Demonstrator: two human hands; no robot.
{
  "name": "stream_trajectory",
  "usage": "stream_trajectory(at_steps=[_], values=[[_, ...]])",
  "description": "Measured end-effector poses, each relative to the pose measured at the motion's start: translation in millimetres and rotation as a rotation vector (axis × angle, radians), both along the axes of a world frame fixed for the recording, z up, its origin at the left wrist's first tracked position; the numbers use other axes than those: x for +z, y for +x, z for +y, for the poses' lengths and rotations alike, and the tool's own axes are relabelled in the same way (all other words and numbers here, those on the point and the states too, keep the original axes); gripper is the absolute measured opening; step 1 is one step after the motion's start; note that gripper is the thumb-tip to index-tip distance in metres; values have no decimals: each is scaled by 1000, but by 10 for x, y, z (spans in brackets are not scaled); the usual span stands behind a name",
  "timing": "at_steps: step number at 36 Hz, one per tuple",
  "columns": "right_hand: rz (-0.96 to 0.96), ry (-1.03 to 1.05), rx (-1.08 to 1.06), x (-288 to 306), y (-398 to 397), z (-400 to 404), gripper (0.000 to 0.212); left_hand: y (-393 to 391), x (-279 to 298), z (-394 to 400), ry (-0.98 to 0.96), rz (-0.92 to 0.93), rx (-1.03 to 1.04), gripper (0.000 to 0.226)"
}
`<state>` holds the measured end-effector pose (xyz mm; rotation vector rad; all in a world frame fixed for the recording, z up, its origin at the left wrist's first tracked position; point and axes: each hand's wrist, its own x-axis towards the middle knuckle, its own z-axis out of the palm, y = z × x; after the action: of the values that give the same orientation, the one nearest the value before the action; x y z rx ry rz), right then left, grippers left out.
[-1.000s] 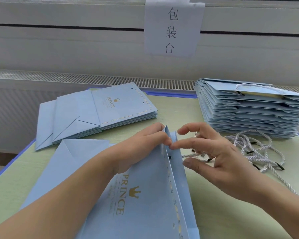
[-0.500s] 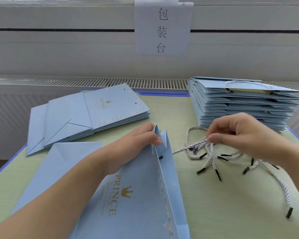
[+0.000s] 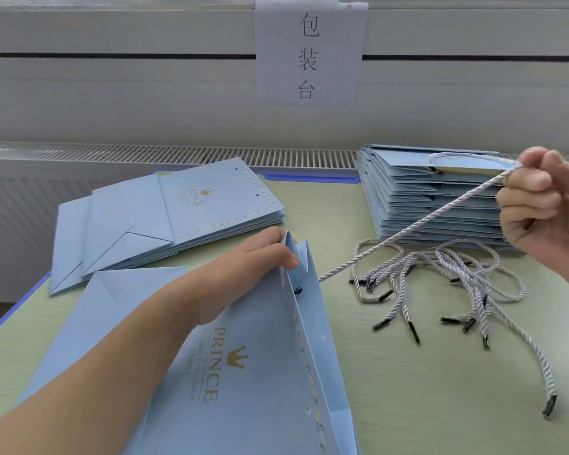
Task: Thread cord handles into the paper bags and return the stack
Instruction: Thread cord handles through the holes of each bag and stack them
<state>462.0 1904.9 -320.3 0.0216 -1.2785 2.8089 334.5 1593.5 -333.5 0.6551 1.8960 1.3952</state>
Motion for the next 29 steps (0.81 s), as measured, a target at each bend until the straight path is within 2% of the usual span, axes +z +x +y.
stream_trajectory(at_steps=[2, 6, 7, 9, 10, 12, 14, 16, 20, 22, 25, 29], values=[[-31, -10, -25, -10, -4, 35, 46, -2, 3, 0, 2, -3, 4, 58], [-45, -112, -68, 118, 1, 195, 74, -8, 3, 0, -5, -11, 6, 62], [-28, -122, -122, 194, 45, 212, 72, -13, 2, -3, -7, -12, 8, 66], [6, -67, -313, 272, 139, 173, 53, -18, 5, -11, -7, -7, 8, 71], [54, 32, -420, 282, 137, 126, 43, -18, 7, -11, -6, -7, 6, 71], [240, 264, -417, 251, -52, 41, 27, -21, 10, -8, -6, -12, 7, 69], [244, 481, -473, 285, -71, -73, 21, -22, 18, -10, -4, -14, 8, 69], [287, 639, -419, 289, -45, -238, 24, -31, 16, -14, -6, -15, 8, 72], [303, 874, -110, 235, 8, -659, 34, -33, 12, -28, 7, -26, 2, 71], [270, 870, 38, 191, 36, -855, 35, -39, 15, -34, 17, -32, 4, 71], [224, 760, 225, 134, 79, -1101, 27, -49, 28, -41, 16, -32, 15, 71], [191, 867, 262, 69, 127, -1236, 11, -58, 20, -41, 19, -14, 15, 74]])
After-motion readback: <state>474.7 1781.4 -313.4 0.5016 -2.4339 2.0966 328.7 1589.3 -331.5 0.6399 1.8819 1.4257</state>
